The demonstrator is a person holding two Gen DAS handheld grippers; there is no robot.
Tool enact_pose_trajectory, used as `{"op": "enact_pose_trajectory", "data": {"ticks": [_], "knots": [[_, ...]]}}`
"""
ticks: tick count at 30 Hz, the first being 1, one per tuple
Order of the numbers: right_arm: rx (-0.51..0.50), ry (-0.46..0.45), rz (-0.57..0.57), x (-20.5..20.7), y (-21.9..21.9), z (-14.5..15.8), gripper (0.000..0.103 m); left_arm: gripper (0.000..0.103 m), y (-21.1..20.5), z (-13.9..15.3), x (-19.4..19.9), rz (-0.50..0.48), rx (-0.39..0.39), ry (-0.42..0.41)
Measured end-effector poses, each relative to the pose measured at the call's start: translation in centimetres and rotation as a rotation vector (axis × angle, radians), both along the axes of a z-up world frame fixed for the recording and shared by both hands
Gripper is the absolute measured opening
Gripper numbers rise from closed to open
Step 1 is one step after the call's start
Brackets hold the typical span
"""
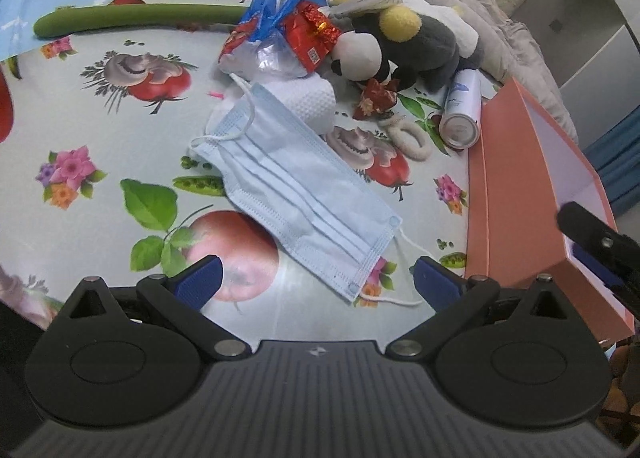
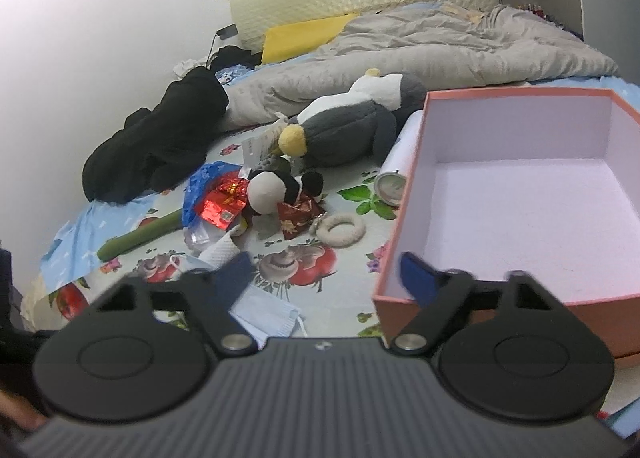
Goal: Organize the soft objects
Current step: 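Move the left tool toward the white towel while the right tool approaches the mask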
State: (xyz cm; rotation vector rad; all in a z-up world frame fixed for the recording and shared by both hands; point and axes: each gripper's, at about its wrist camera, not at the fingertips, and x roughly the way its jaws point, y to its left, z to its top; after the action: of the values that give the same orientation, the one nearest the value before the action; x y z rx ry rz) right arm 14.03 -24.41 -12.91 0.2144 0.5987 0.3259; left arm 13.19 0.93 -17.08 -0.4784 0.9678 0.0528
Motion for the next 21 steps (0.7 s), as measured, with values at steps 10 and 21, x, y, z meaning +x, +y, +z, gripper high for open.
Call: {"op": "enact_pose_trajectory", "data": {"ticks": [10, 21], "knots": [[-0.115, -0.104, -0.024, 0.0, 2.6, 1.0, 0.064, 0.089, 1.8, -0.9, 3.0, 0.019, -0.027, -0.038], [-0.192, -0.075, 0.201, 1.2, 8.2, -1.9, 0.063, 0.09, 6.4, -0.3, 7.4, 0.063, 0.06, -0.096]]}}
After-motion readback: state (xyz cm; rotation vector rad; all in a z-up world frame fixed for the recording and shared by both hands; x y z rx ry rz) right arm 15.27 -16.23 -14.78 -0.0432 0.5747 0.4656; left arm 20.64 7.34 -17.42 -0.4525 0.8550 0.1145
